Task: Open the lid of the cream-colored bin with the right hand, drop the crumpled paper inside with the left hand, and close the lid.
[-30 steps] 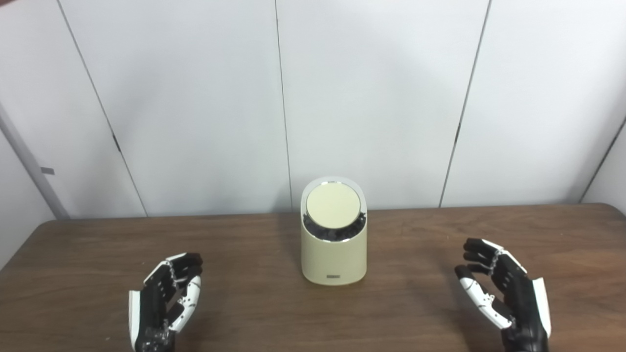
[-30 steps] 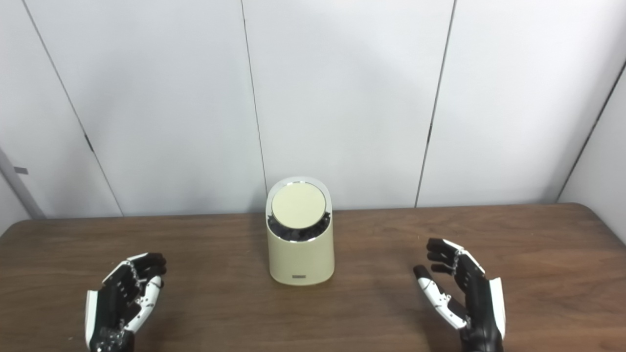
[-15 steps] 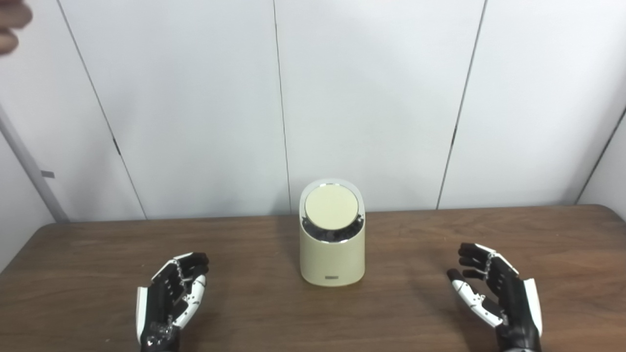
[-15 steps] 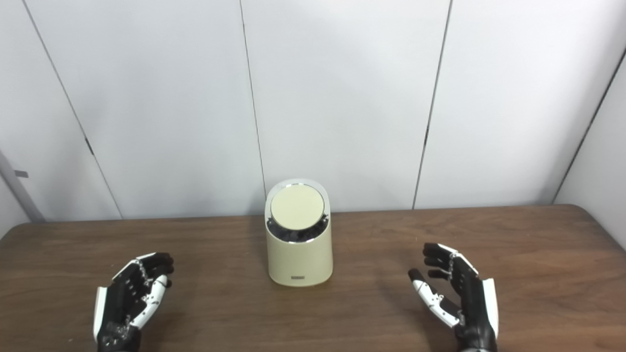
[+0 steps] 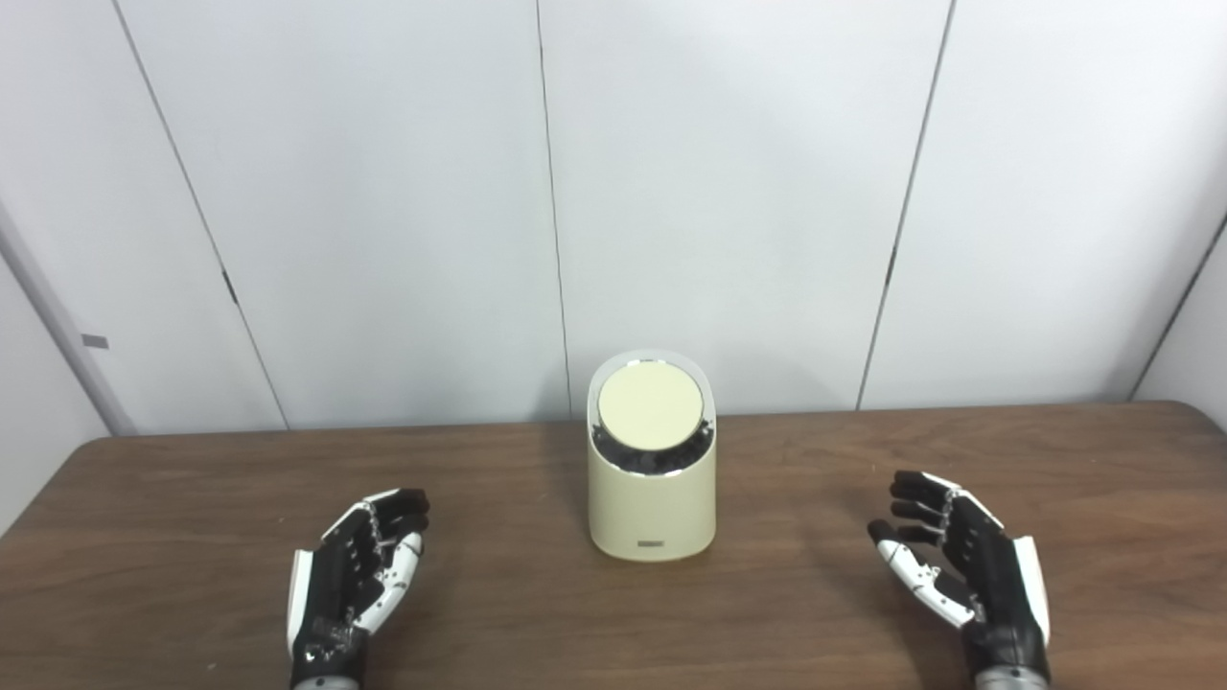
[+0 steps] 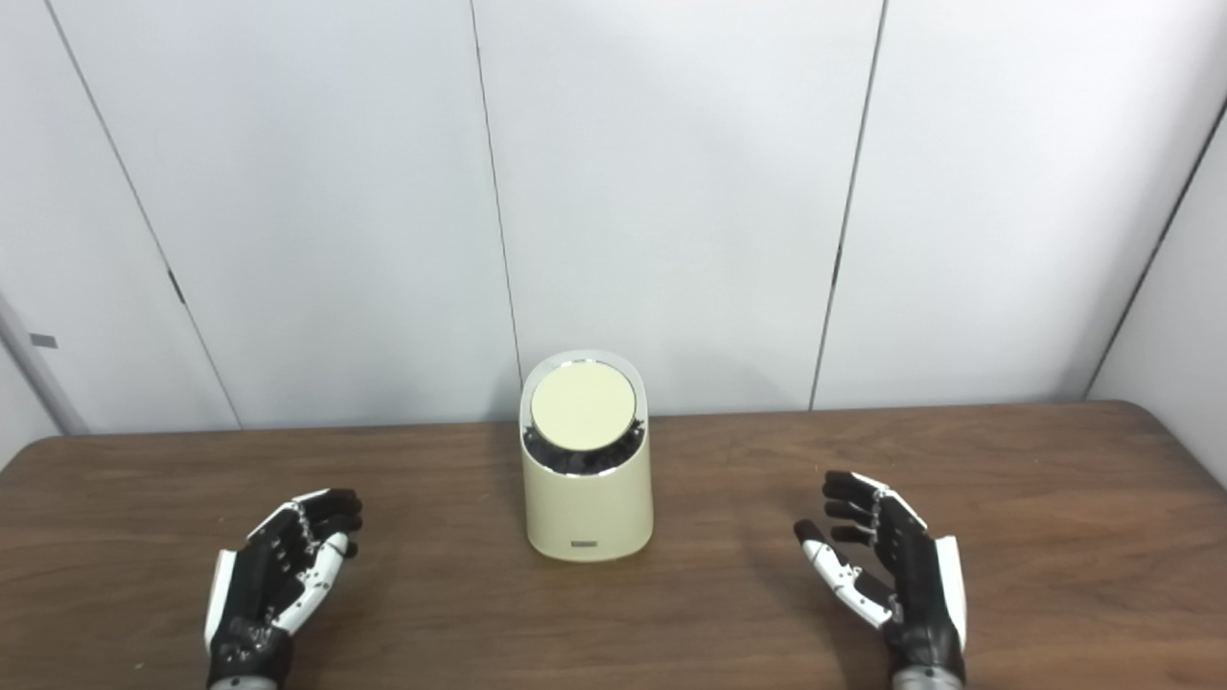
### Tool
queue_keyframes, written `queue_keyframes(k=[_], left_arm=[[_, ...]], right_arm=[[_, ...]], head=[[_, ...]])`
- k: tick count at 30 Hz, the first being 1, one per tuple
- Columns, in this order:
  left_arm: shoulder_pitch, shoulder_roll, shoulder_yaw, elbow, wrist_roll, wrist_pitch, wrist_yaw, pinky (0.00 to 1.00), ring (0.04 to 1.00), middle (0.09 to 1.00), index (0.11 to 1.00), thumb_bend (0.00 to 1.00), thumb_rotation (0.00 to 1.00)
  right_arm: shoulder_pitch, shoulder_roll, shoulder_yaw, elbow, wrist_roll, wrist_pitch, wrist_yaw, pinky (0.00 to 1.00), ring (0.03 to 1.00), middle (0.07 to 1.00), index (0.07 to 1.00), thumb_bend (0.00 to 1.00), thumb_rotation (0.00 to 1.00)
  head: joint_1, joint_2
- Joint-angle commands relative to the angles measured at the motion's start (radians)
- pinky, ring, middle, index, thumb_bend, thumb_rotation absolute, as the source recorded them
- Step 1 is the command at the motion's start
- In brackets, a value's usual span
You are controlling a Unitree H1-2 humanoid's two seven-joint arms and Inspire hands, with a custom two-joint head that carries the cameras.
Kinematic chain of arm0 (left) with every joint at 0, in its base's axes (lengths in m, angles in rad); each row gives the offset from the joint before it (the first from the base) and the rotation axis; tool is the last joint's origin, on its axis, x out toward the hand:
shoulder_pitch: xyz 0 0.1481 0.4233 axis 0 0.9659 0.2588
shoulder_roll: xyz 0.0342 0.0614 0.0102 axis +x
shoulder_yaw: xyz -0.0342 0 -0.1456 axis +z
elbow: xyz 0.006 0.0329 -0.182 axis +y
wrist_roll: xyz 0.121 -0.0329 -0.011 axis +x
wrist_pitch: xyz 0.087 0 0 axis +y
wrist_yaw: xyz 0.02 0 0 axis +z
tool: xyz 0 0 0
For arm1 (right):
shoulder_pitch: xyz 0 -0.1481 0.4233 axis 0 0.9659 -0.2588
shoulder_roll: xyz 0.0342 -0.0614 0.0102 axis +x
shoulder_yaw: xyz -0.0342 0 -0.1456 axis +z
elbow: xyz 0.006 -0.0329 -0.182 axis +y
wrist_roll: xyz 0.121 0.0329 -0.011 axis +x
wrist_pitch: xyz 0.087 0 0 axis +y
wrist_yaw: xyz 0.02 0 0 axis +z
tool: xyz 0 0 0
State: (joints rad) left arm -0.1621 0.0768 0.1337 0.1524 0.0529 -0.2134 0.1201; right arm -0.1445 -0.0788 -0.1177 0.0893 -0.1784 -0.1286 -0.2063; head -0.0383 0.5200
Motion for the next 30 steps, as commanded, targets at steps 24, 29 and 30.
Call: queue_keyframes(k=[24,29,30], left_arm=[[0.010,0.006,-0.001,0.012,-0.002,0.004,0.005,0.59,0.672,0.680,0.650,0.25,0.29],[0.009,0.004,0.001,0.016,-0.003,0.006,0.008,0.59,0.668,0.675,0.646,0.26,0.28],[0.009,0.006,0.000,0.016,-0.003,0.004,0.006,0.59,0.672,0.679,0.649,0.26,0.28]], right_arm=[[0.009,-0.004,0.014,0.022,-0.012,0.003,-0.003,0.63,0.695,0.708,0.686,0.30,0.24],[0.011,-0.009,0.018,0.019,-0.013,0.009,0.001,0.63,0.703,0.715,0.692,0.29,0.26],[0.011,-0.009,0.018,0.018,-0.014,0.009,0.000,0.63,0.700,0.713,0.691,0.29,0.26]], head=[[0.000,0.003],[0.002,0.003],[0.001,0.003]])
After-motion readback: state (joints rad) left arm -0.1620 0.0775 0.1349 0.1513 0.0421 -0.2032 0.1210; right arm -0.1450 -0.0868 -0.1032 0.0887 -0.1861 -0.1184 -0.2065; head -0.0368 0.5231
